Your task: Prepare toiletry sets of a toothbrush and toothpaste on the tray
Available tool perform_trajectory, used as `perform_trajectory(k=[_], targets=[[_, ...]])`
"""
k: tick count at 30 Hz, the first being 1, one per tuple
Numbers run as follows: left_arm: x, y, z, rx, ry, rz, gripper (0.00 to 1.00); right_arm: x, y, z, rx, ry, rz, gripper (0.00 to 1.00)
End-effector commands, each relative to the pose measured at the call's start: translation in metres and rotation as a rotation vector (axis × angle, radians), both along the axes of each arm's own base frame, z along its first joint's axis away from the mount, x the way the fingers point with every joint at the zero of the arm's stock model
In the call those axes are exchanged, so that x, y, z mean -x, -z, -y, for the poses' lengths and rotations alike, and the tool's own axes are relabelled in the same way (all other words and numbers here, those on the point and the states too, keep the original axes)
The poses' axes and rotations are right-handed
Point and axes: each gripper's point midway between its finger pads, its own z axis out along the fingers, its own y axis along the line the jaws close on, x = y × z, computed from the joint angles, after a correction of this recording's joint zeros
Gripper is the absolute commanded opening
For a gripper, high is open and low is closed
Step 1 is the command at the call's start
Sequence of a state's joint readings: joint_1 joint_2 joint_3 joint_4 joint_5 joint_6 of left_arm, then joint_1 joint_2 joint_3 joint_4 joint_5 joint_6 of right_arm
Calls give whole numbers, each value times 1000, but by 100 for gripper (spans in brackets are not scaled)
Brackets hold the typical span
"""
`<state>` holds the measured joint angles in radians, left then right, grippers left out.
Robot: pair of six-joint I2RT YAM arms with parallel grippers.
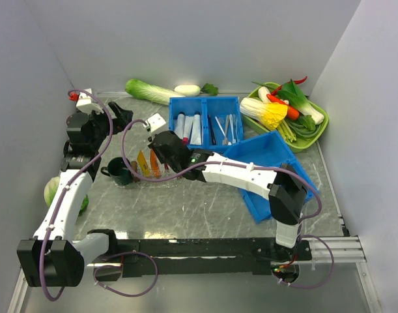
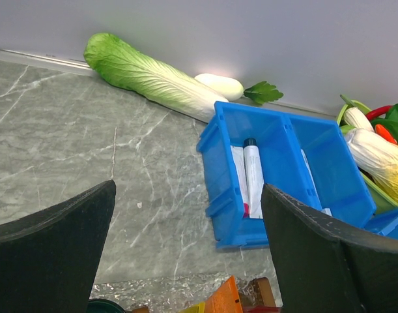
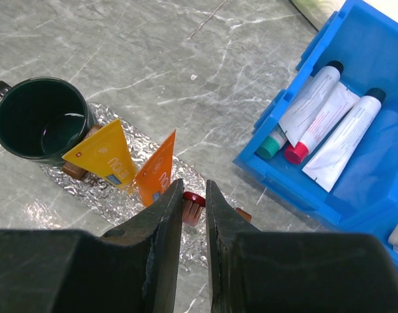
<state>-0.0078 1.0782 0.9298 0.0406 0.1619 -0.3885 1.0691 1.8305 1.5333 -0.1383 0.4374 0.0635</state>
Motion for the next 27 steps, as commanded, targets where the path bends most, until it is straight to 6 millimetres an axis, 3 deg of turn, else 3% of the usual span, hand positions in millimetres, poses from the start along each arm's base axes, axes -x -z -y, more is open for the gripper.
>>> perform_trajectory(k=[1,17,27], targets=[[-3,-25,3,20,16,66,97,-3,-5,-3,28,-3,19,0],[-4,-25,-4,28,6,65,96,8,-10,-17,79,-75,57,0],[-4,-25,-4,31,9,66,97,8,3,-18,102,-82,-15,0]])
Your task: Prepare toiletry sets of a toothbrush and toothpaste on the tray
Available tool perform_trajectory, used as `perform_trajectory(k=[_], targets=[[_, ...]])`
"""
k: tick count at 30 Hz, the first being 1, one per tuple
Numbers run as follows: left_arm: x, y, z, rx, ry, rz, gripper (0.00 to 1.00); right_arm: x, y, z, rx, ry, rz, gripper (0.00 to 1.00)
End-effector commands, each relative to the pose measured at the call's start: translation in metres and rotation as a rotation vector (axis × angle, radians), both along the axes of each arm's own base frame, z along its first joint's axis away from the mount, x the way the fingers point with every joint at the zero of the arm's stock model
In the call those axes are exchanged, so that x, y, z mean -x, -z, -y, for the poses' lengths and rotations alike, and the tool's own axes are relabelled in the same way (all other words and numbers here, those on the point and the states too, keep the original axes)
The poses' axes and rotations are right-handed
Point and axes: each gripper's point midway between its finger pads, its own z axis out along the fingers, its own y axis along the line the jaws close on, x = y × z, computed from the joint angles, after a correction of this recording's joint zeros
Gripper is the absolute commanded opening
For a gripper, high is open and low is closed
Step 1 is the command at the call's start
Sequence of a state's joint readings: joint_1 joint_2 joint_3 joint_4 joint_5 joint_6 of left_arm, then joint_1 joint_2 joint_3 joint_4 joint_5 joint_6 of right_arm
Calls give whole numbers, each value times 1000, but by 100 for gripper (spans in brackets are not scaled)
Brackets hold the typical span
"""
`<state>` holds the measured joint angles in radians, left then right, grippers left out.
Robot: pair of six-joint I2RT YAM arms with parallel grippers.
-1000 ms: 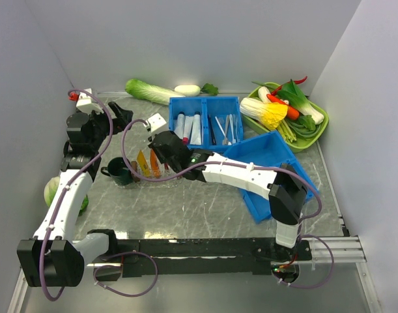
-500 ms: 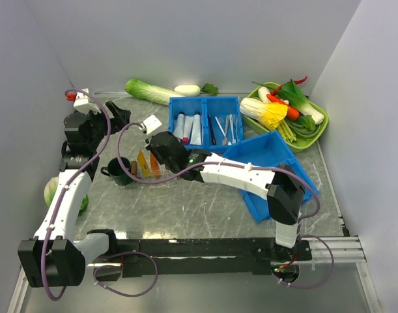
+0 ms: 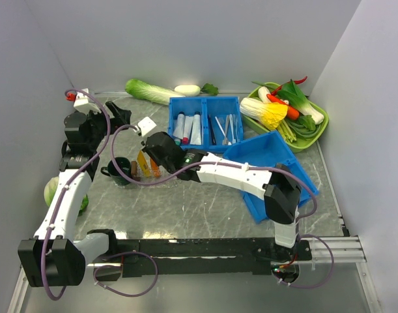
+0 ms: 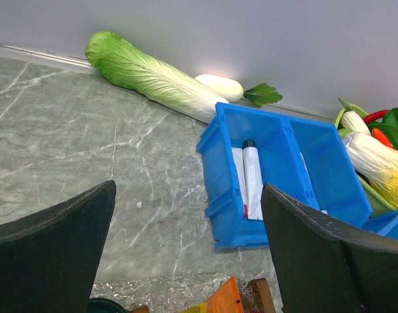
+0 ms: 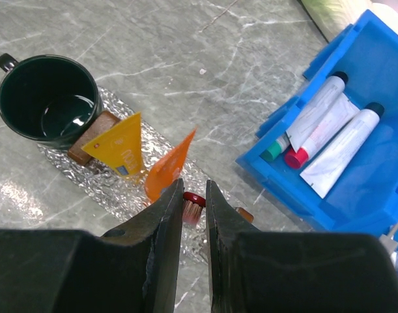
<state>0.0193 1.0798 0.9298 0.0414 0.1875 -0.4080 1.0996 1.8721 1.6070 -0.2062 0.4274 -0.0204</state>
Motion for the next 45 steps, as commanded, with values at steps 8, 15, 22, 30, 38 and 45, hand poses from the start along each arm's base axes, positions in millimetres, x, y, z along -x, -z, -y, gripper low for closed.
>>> perform_trajectory(k=[8,15,22,30,38,45], targets=[[-4,-24,1,11,17,67,96,-7,12,0,17,6,-112,0],[-5,-23,0,12,13,63,97,-14,19,7,6,25,-180,0],[-5,-21,0,16,15,58,96,-13,18,9,16,12,-191,0],[-6,-19,0,18,16,53,96,-6,18,2,5,-58,-190,0],[-6,-20,0,18,16,56,97,-9,20,2,16,-36,-207,0],[-7,-19,0,21,19,51,97,-9,12,15,21,37,-201,0]])
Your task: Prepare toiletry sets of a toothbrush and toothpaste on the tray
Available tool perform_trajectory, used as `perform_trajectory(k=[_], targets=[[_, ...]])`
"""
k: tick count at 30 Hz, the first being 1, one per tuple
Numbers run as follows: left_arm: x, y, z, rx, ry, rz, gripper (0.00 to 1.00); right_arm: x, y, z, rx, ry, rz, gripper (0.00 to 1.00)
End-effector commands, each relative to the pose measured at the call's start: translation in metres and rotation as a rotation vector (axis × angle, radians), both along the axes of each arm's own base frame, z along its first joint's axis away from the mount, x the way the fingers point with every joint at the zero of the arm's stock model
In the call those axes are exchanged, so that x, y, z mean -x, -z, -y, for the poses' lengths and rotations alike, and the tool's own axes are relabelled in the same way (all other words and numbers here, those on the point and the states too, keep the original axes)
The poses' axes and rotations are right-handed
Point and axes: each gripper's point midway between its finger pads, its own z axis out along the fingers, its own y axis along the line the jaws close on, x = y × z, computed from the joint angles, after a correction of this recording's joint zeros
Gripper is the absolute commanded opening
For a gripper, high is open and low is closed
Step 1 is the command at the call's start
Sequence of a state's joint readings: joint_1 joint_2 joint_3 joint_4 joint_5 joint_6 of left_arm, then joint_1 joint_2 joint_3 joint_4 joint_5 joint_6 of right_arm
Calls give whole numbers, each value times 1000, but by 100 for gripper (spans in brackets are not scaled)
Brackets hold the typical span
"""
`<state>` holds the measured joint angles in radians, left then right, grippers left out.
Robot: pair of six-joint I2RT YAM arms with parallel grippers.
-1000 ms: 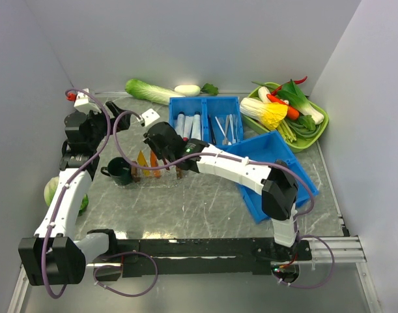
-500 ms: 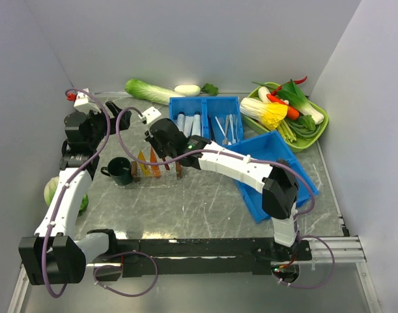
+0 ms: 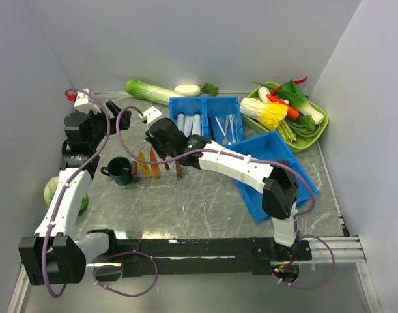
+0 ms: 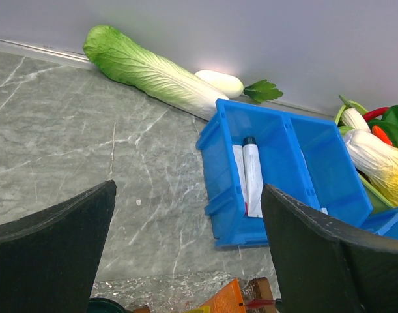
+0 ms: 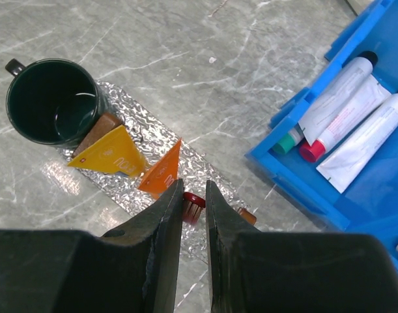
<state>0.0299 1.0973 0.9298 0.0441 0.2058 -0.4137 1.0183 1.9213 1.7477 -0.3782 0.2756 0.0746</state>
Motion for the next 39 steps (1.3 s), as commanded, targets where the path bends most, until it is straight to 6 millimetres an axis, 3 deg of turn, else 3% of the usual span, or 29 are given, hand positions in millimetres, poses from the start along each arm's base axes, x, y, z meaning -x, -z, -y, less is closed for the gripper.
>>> perform_trajectory(k=[1,29,39], targets=[[-4,-25,1,13,12,69,97,5,7,11,60,42,-44,0],[-2,-26,1,16,11,73,97,7,-53,22,-116,156,76,0],[-2,-24,1,18,11,68,98,8,-61,22,-141,140,106,0]])
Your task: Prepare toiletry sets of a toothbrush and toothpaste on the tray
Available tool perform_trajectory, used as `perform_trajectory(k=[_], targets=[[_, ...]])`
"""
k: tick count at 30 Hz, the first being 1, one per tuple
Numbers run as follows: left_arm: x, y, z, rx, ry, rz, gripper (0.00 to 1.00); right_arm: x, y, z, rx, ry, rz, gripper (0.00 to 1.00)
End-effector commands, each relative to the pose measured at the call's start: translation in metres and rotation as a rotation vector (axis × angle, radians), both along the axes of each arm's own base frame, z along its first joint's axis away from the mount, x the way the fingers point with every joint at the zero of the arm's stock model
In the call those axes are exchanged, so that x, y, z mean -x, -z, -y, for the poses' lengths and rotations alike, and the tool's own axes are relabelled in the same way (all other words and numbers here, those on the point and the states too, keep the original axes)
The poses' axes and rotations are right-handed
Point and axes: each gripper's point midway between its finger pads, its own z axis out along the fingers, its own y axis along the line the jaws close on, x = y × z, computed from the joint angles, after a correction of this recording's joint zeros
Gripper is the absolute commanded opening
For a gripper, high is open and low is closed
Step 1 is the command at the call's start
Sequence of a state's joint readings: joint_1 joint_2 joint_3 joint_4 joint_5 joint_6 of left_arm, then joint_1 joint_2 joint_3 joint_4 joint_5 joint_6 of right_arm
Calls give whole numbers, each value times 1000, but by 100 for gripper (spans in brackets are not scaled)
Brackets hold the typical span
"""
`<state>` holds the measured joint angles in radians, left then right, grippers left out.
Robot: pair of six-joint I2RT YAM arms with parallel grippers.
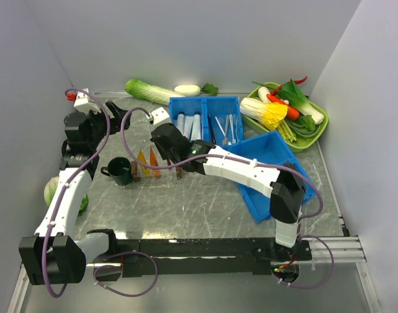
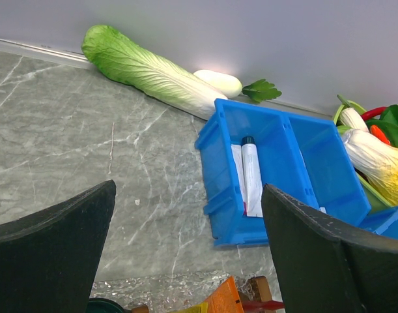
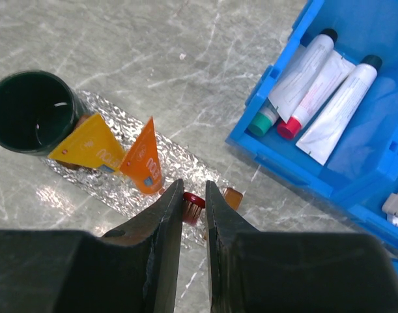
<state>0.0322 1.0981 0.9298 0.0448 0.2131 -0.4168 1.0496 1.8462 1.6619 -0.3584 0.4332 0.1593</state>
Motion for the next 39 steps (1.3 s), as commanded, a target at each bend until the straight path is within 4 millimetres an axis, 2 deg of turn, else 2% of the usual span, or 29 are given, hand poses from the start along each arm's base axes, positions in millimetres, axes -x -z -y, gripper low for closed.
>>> perform_trajectory(k=[1,8,14,19,26,30,31,39], targets=[[-3,-23,1,16,6,65,98,4,-51,0,-103,-15,73,0],[-8,-14,-2,-5,-2,37,99,14,-53,3,-94,-85,81,0],[-15,-2,-2,-26,2,-5,99,10,-56,5,-104,-111,137,0],[-17,3,-2,-47,-2,-22,99,13,-52,-5,-151,-178,113,0],[-17,3,-1,-73,-8,-23,99,2,-39,5,-158,-174,96,0],[-17,5,-1,-79,-10,-28,99,1,-38,3,-148,-181,99,0],[-16,6,9,-82,15,-30,99,3,-38,1,-146,-187,101,0],[-17,8,16,-90,31,-36,99,5,-35,-9,-142,-202,90,0]])
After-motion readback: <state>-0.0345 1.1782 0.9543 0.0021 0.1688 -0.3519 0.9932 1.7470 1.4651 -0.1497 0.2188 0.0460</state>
